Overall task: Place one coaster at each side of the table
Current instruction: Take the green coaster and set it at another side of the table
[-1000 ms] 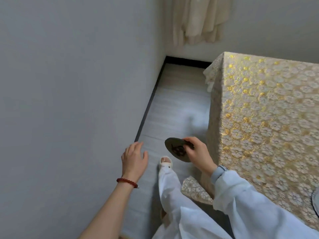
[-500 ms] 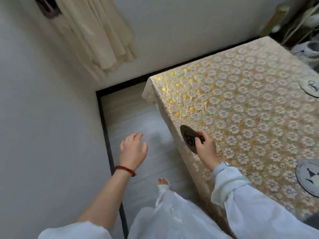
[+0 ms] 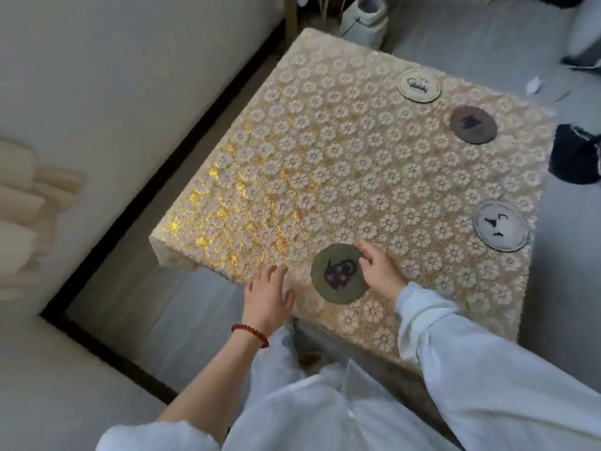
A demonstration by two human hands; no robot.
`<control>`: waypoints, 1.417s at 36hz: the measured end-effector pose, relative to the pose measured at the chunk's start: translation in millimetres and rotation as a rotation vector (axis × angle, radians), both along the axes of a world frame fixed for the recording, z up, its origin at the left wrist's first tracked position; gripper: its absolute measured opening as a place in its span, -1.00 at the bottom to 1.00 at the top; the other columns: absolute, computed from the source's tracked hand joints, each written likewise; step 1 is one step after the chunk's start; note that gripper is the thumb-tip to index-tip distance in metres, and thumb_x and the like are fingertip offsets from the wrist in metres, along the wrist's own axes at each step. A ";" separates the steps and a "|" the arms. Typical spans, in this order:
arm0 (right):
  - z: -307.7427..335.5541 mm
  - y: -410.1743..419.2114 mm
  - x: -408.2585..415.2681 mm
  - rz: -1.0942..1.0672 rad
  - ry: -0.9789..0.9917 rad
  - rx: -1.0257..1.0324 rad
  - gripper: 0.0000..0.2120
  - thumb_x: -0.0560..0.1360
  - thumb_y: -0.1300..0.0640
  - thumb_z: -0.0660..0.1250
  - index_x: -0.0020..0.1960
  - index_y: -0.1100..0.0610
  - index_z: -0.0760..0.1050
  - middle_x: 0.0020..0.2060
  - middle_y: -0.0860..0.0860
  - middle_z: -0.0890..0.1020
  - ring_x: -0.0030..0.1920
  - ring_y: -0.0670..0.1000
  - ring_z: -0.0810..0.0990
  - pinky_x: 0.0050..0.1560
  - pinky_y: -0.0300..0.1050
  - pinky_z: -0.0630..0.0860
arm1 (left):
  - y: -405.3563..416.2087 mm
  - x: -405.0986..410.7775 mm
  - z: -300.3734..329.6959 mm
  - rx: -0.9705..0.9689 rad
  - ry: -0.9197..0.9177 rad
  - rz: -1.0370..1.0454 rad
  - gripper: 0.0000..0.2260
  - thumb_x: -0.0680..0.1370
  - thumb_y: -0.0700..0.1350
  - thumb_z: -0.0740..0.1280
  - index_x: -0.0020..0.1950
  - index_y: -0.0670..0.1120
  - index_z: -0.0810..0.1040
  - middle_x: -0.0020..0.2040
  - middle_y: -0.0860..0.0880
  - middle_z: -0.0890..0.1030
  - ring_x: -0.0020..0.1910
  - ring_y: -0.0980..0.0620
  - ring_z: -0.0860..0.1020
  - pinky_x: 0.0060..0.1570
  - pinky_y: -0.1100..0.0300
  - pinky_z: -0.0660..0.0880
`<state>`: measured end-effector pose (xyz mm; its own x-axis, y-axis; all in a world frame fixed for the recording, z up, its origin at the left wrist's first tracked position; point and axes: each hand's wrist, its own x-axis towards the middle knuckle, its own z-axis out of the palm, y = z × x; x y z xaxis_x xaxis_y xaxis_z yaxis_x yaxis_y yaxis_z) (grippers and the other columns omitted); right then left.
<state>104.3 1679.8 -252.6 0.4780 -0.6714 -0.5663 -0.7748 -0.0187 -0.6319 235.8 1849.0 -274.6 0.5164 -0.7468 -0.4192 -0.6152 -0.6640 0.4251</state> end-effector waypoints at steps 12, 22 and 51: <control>-23.8 13.0 9.8 -0.305 0.260 -0.055 -0.49 0.50 0.35 0.14 0.41 0.12 0.16 0.43 0.17 0.12 0.43 0.18 0.08 0.43 0.06 0.06 | -50.0 43.9 -29.8 0.131 -0.063 -0.474 -0.46 0.52 0.16 0.12 0.45 0.09 0.02 0.52 -0.03 0.02 0.48 -0.08 -0.01 0.41 -0.23 -0.12; -41.3 21.4 20.9 -0.364 0.201 -0.017 -0.51 0.43 0.37 0.23 0.32 0.10 0.29 0.25 0.17 0.23 0.30 0.17 0.24 0.37 0.08 0.28 | -59.6 40.9 -42.6 0.188 -0.005 -0.583 -0.35 0.48 0.11 0.21 0.46 0.07 -0.06 0.52 -0.10 -0.14 0.47 -0.17 -0.23 0.39 -0.32 -0.18; -51.5 39.1 17.8 0.009 0.274 -0.210 -0.45 0.41 0.32 0.24 0.34 0.04 0.22 0.20 0.12 0.29 0.17 0.14 0.27 0.00 0.09 0.52 | -40.4 45.9 -62.9 0.033 -0.081 -0.576 -0.17 0.31 0.15 0.42 0.45 0.00 0.08 0.50 -0.18 0.08 0.48 -0.20 -0.03 0.41 -0.26 -0.12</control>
<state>122.0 1718.9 -304.1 0.3333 -0.7837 -0.5241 -0.9146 -0.1337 -0.3817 281.7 1808.6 -337.5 0.0624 -0.9040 -0.4229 -0.9109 -0.2248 0.3460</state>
